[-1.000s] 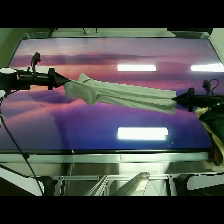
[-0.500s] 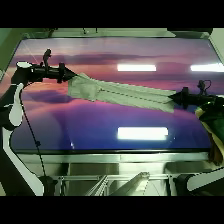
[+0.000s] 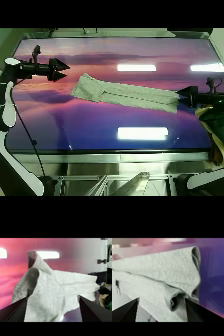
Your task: Fold the shirts.
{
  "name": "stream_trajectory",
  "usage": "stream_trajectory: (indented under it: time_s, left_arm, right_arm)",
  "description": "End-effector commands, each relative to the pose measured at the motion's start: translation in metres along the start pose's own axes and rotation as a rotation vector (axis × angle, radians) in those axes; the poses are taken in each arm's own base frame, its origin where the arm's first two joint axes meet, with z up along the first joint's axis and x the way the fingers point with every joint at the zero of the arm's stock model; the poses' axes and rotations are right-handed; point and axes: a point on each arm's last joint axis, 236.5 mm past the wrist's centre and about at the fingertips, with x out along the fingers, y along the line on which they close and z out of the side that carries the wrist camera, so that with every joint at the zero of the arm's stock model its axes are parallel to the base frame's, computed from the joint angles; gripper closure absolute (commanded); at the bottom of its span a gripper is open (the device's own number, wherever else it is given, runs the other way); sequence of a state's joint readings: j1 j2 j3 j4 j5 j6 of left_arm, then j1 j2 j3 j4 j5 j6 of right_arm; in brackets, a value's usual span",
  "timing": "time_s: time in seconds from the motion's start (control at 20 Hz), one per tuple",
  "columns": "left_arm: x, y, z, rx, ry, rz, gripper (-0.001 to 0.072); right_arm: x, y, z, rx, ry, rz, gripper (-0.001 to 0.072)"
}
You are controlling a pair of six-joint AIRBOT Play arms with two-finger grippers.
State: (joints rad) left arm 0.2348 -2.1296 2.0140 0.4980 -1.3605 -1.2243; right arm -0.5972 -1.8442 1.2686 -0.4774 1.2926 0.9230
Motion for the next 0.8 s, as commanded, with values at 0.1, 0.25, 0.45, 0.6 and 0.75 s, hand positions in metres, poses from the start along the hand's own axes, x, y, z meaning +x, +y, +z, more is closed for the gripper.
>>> stream_trajectory:
  time_s: [0.1,0.25,0.45,0.6,0.75]
  left_arm:
    - [-0.014,-0.042,-0.001,0.068,0.004,-0.013,-0.0008]
    - [0.014,-0.069,-0.022,0.109,0.085,-0.040,0.0008]
    - [0.055,-0.104,-0.051,0.162,0.170,-0.074,0.0008]
    - [0.075,-0.126,-0.080,0.193,0.263,-0.104,0.0009]
    - [0.087,-0.140,-0.103,0.219,0.332,-0.124,0.0319]
  right_arm:
    - [-0.021,-0.005,0.007,-0.031,0.000,-0.024,0.0073]
    - [-0.018,-0.034,0.018,-0.009,-0.037,-0.152,0.0073]
    - [0.030,-0.035,-0.007,0.072,0.078,-0.140,0.0159]
    - [0.066,-0.004,-0.026,0.038,0.155,-0.090,0.0140]
    - [0.084,0.021,-0.038,0.016,0.200,-0.042,0.0695]
